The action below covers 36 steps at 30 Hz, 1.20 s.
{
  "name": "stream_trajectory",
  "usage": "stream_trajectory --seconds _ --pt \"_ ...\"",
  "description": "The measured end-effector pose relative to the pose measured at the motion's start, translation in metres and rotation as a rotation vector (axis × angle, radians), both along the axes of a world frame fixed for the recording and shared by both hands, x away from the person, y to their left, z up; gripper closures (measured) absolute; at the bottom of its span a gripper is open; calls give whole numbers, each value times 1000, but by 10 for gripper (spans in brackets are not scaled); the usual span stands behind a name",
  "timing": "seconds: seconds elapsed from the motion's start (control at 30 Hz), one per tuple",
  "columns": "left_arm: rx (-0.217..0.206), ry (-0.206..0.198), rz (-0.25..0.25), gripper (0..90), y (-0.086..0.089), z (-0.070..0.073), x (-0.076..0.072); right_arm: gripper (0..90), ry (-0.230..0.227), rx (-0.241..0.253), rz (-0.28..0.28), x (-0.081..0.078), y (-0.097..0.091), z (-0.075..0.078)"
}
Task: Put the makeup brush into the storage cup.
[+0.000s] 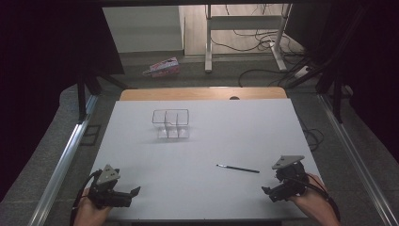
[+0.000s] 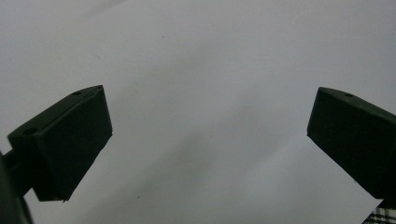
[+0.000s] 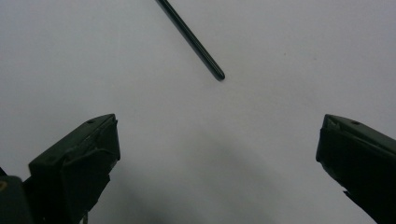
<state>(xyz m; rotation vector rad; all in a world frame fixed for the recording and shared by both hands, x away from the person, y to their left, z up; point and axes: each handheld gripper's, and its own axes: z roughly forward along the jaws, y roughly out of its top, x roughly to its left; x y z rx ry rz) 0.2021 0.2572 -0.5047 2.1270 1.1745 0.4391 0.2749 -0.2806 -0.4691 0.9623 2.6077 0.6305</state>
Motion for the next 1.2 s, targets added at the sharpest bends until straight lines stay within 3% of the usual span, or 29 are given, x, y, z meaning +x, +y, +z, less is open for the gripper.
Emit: stream_trajectory --seconds 0.3,0.57,0.9,1.2 --pt "3 6 2 3 -1 -1 1 20 36 -66 25 9 1 7" --pt "3 9 1 3 -1 -1 1 10 77 -112 9 15 1 9" --pt "1 11 -2 2 -1 -1 1 15 109 -103 18 21 9 7" --pt "0 10 -4 1 -1 -1 1 72 124 -93 27 29 25 7"
